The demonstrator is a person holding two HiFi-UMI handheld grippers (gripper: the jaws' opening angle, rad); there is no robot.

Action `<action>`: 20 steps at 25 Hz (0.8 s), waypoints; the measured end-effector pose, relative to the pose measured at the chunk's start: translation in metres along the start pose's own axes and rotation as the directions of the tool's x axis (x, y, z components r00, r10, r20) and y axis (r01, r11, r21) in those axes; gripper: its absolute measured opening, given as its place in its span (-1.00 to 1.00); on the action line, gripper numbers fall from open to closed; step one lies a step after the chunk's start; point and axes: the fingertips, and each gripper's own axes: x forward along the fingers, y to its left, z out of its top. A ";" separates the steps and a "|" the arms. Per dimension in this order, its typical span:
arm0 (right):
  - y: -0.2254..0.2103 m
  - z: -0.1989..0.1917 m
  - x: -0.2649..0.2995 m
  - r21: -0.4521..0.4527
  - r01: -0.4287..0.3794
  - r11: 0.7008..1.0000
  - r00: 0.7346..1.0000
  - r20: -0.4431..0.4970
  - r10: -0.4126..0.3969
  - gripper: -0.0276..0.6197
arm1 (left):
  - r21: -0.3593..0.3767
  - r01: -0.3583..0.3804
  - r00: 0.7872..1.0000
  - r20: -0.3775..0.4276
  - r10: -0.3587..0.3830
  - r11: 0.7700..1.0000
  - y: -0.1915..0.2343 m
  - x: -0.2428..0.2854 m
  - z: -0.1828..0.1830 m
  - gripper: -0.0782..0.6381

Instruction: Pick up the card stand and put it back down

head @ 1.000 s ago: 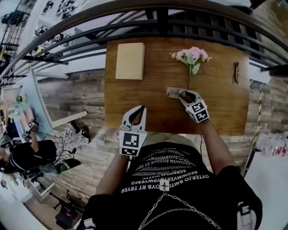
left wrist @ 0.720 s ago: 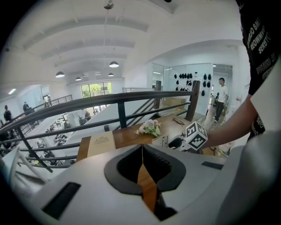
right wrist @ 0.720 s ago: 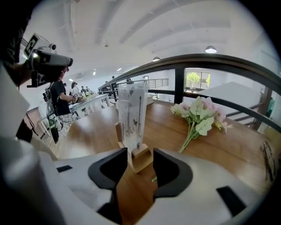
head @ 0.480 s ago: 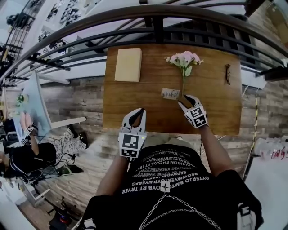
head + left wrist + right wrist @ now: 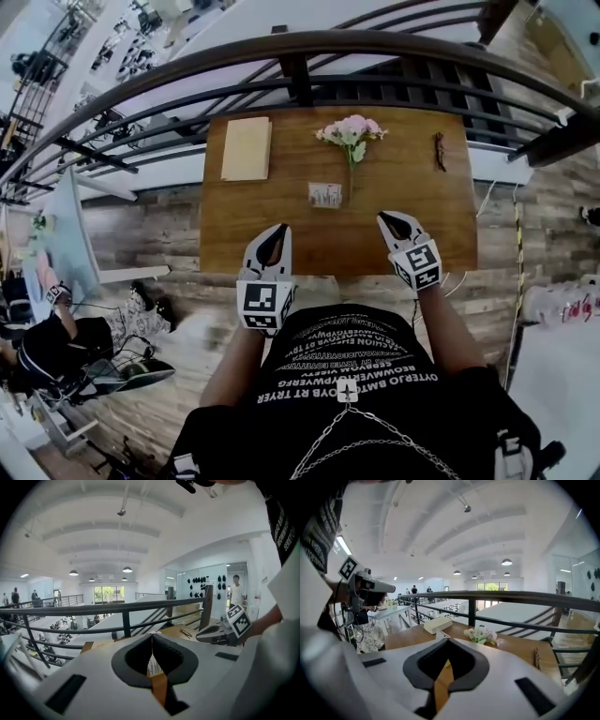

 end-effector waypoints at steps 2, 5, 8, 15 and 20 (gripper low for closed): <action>0.003 0.013 -0.021 0.017 -0.008 1.000 0.999 0.032 0.007 -0.87 | 0.005 -0.004 0.999 0.032 0.004 1.000 -0.004 -0.006 0.010 -0.70; 0.007 0.031 -0.053 0.030 -0.020 0.999 0.998 0.064 0.018 -0.87 | 0.029 -0.021 0.997 0.068 0.019 0.999 -0.011 -0.019 0.024 -0.70; 0.008 0.051 -0.084 0.002 -0.013 1.000 0.996 0.091 0.012 -0.87 | 0.039 -0.065 0.992 0.114 0.060 0.997 -0.010 -0.034 0.039 -0.70; 0.003 0.079 -0.129 -0.055 0.028 0.998 0.989 0.148 -0.020 -0.87 | 0.051 -0.079 0.984 0.163 0.070 0.996 -0.034 -0.063 0.063 -0.70; 0.009 0.082 -0.134 -0.069 0.012 0.998 0.989 0.147 -0.002 -0.87 | 0.045 -0.057 0.986 0.160 0.049 0.997 -0.056 -0.073 0.058 -0.70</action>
